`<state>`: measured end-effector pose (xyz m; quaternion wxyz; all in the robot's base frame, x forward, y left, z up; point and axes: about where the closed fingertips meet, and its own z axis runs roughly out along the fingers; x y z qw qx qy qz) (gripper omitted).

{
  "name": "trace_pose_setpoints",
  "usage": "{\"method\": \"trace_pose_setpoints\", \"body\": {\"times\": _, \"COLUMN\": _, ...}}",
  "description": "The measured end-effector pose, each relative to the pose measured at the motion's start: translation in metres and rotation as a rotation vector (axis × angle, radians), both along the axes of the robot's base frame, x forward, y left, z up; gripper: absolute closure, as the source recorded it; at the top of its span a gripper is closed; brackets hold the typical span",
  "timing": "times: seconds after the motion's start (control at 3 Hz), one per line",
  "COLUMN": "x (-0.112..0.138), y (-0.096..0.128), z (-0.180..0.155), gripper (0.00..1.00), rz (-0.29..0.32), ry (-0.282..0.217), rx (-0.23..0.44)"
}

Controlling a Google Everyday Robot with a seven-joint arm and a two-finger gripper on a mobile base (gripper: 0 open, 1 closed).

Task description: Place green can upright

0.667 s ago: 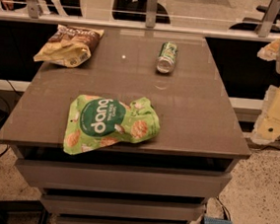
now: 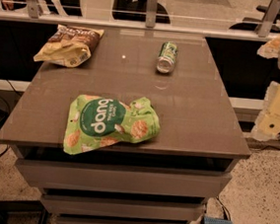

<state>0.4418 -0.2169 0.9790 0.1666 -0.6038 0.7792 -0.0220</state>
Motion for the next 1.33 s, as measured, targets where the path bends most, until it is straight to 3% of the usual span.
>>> {"method": "trace_pose_setpoints", "body": {"times": 0.33, "x": 0.032, "y": 0.010, "z": -0.003, "gripper": 0.00, "rz": 0.104, "ry": -0.022, "rx": 0.075}}
{"method": "trace_pose_setpoints", "body": {"times": 0.67, "x": 0.079, "y": 0.032, "z": -0.013, "gripper": 0.00, "rz": 0.313, "ry": -0.059, "rx": 0.111}}
{"method": "trace_pose_setpoints", "body": {"times": 1.0, "x": 0.120, "y": 0.057, "z": -0.018, "gripper": 0.00, "rz": 0.525, "ry": -0.132, "rx": 0.110}}
{"method": "trace_pose_setpoints", "body": {"times": 1.33, "x": 0.144, "y": 0.077, "z": -0.019, "gripper": 0.00, "rz": 0.718, "ry": -0.232, "rx": 0.032}}
